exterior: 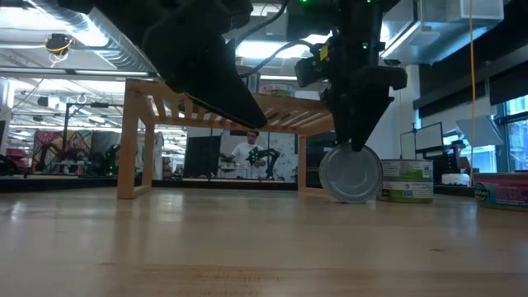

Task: Stack canned seafood by type on shelf
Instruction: Stack the green tuna can on top of the green tuna can on the shelf

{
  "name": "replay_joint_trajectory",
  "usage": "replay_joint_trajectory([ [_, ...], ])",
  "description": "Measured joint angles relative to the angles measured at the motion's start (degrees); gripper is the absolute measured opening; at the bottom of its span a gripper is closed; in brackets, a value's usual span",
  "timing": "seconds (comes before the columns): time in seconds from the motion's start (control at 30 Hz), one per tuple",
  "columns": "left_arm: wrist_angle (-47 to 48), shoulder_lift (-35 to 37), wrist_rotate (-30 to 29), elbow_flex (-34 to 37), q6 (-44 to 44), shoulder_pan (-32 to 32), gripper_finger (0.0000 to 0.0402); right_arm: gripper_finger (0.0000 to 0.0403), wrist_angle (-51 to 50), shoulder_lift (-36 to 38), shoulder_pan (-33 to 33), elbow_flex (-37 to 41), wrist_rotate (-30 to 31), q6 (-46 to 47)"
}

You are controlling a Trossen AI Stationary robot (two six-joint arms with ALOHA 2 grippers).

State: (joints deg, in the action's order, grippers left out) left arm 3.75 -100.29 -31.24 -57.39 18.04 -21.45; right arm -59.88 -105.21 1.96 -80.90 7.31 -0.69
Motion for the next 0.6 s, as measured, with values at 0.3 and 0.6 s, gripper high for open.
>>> replay_joint_trajectory([
  [0.3, 0.00, 0.00, -0.01, 0.00, 0.00, 0.00, 0.0237, 0.0291, 0.00, 0.04, 0.00, 0.00, -0.39, 0.00],
  [0.6, -0.02, 0.00, 0.00, 0.00, 0.00, 0.00, 0.0237, 0.0291, -0.21, -0.07, -0.13, 0.07, 3.66, -0.04],
])
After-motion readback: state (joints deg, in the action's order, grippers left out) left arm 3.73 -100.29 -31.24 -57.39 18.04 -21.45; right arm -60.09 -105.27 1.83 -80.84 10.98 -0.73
